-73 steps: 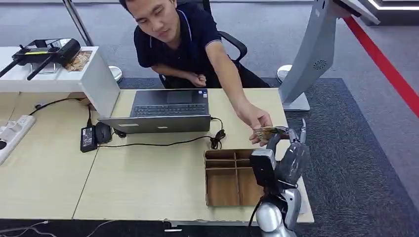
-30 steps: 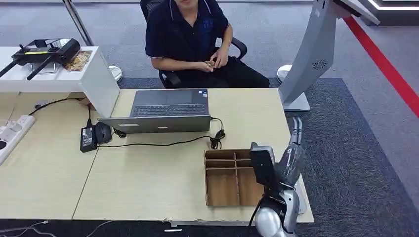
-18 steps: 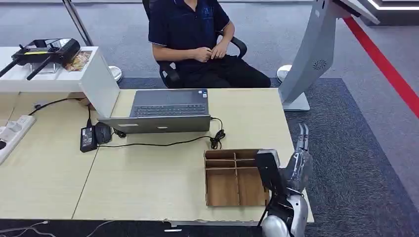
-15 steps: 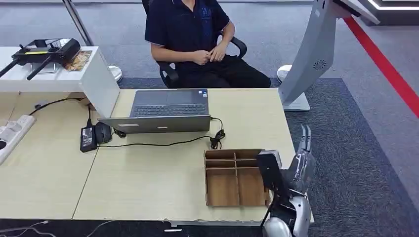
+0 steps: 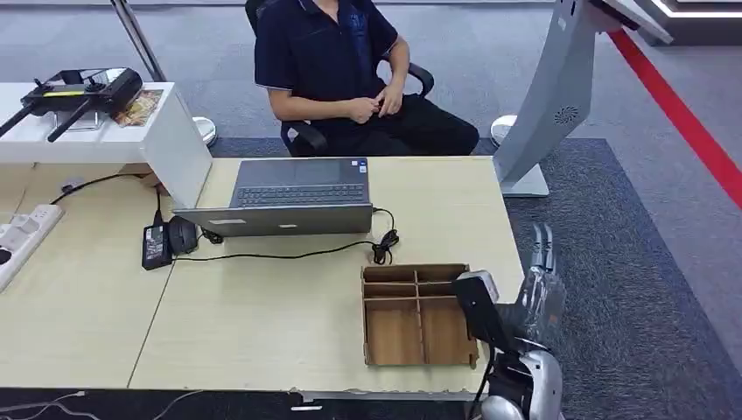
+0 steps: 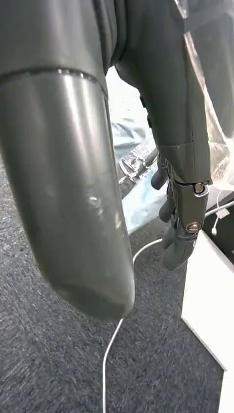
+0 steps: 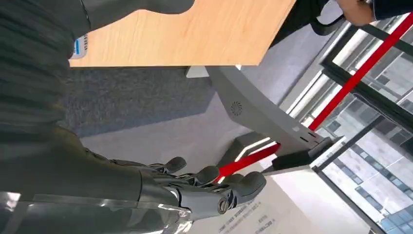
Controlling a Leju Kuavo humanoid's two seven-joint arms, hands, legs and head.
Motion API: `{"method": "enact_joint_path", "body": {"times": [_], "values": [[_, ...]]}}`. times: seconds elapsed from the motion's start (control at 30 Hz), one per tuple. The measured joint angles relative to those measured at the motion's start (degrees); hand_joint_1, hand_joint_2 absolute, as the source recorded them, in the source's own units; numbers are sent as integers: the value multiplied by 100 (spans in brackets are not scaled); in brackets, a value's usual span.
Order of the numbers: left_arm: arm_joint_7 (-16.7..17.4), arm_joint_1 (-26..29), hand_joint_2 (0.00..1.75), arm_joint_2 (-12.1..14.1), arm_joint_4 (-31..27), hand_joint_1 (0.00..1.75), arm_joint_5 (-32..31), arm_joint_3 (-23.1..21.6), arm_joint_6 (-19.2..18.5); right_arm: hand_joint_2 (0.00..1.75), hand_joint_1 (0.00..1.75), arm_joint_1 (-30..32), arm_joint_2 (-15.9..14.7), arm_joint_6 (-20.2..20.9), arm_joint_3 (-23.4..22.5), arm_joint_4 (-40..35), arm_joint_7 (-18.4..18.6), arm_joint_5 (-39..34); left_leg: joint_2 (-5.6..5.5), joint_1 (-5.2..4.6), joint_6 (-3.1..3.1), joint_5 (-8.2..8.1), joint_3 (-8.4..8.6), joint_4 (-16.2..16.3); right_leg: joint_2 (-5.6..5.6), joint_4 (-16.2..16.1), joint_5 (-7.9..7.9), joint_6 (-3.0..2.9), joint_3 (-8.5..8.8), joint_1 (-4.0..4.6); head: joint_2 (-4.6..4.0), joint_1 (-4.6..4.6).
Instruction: Pass the card to the sensor for recognition and then transmit it.
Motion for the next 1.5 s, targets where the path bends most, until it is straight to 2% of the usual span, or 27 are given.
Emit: {"method": "enact_joint_path", "body": {"times": [0.3,0.77,1.07,1.5], "values": [[-15,0,0,9,0,0,33,-2,0,175,0,-114,-360,7,454,-17,203,55,0,0,0,0,0,0,0,0,0,0,0,0,0,2],[-24,-1,0,11,0,0,79,-9,0,175,0,-347,-774,243,1080,-26,575,44,-1,0,0,0,0,0,0,0,0,0,0,0,0,2],[-37,-2,0,13,0,0,92,-74,0,175,0,-438,-907,441,1361,-26,662,-13,-1,0,0,0,0,0,0,0,0,0,1,0,0,2],[-39,-3,0,20,2,0,98,-135,0,175,0,-561,-946,540,1727,4,713,-230,-1,0,0,0,0,0,0,0,0,0,0,0,0,2]]}}
